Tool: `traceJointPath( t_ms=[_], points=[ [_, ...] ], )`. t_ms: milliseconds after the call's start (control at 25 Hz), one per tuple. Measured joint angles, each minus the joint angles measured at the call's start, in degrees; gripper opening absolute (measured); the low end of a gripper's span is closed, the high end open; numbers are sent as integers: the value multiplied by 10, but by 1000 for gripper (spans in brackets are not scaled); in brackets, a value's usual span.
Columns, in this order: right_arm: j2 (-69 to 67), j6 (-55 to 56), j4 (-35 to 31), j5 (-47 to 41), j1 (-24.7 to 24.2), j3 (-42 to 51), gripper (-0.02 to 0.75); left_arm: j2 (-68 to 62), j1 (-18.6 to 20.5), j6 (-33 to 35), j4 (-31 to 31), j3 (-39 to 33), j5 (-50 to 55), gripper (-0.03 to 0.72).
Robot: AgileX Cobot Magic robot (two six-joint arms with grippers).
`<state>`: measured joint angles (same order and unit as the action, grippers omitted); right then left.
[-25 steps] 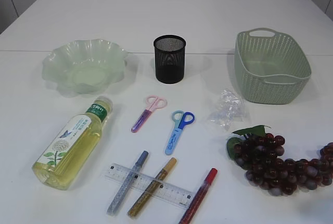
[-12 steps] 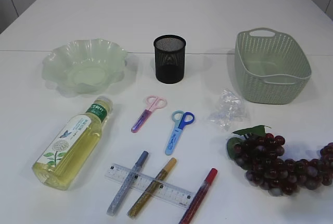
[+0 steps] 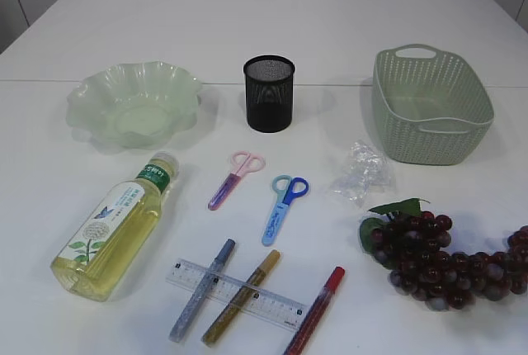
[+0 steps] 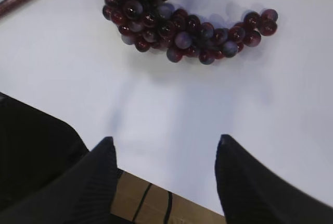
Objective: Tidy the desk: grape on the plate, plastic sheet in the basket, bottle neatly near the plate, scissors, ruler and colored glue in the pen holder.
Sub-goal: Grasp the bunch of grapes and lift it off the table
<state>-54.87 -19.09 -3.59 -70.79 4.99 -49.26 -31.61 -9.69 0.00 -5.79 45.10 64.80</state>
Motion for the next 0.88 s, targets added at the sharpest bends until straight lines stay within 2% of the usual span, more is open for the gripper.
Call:
traceJointPath(
  t_ms=[160, 400, 520, 680, 800, 880],
  points=[
    [-48, -1, 22, 24, 5, 0, 473, -88, 0, 0, -2, 58, 4, 267],
    [-111, -1, 25, 71, 13, 0, 480, -161, 0, 0, -3, 83, -5, 382],
    [-135, -1, 24, 87, 13, -1, 509, -177, 0, 0, -5, 83, -20, 394],
    [-167, -18, 27, 123, 13, -1, 613, -184, 0, 0, -9, 83, -38, 397],
    [-189, -27, 36, 157, 13, -1, 616, -185, 0, 0, -11, 84, -44, 398],
    [-196, -29, 30, 162, 13, -1, 591, -185, 0, 0, -11, 84, -46, 400]
  ],
)
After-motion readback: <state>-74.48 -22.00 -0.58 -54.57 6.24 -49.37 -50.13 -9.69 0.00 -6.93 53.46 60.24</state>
